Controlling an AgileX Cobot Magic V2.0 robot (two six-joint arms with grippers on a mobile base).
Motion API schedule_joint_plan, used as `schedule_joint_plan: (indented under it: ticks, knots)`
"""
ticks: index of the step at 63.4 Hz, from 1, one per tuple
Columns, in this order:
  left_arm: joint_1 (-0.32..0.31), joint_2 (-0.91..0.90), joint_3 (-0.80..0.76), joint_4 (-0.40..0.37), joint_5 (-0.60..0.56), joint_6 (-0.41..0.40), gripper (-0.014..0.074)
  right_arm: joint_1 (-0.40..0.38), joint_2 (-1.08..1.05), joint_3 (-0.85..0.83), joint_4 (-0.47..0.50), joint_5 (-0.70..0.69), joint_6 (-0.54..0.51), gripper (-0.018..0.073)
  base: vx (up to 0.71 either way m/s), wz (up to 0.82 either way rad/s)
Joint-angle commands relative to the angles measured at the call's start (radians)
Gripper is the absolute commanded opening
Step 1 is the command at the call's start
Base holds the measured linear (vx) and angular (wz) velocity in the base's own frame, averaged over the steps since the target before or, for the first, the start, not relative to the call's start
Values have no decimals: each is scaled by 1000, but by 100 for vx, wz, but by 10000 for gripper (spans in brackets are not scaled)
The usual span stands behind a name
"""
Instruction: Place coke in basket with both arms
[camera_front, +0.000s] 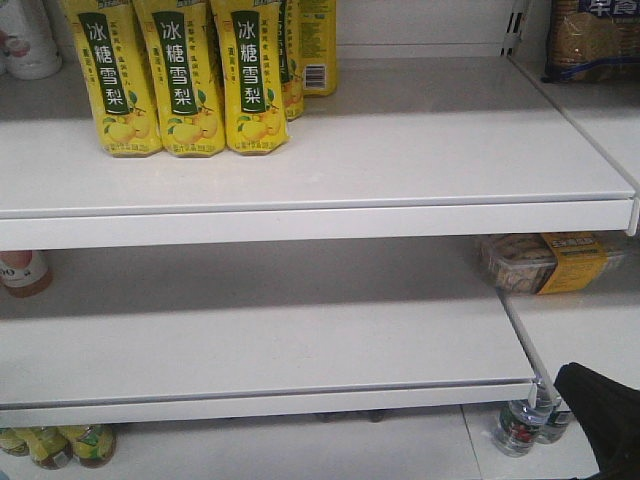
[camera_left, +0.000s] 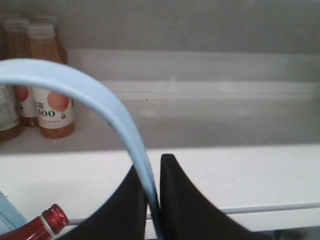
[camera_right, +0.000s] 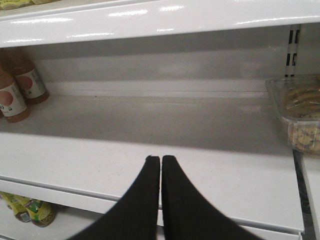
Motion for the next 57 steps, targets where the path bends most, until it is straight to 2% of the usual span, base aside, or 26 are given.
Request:
schedule_joint_plan:
  ticks: [1,14,22,34,44,57]
  knots:
    - [32,5,8,43,-179,54,-6,0,4,-28,-37,24,-4,-5,0,0]
    - [102,-158,8,43,-135,54,-6,0,4,-28,-37,24,-4,-5,0,0]
    - [143,-153,8,43,-114,44,-6,0,4,-28,-37,24,-4,-5,0,0]
    - [136,-154,8,43,-111,42,-6,0,4,-28,-37,24,-4,-5,0,0]
    - [105,-154,8,43,-111,42,-6,0,4,-28,-37,24,-4,-5,0,0]
    - [87,-154,8,42,-107,-44,-6,0,4,-28,-37,24,-4,-5,0,0]
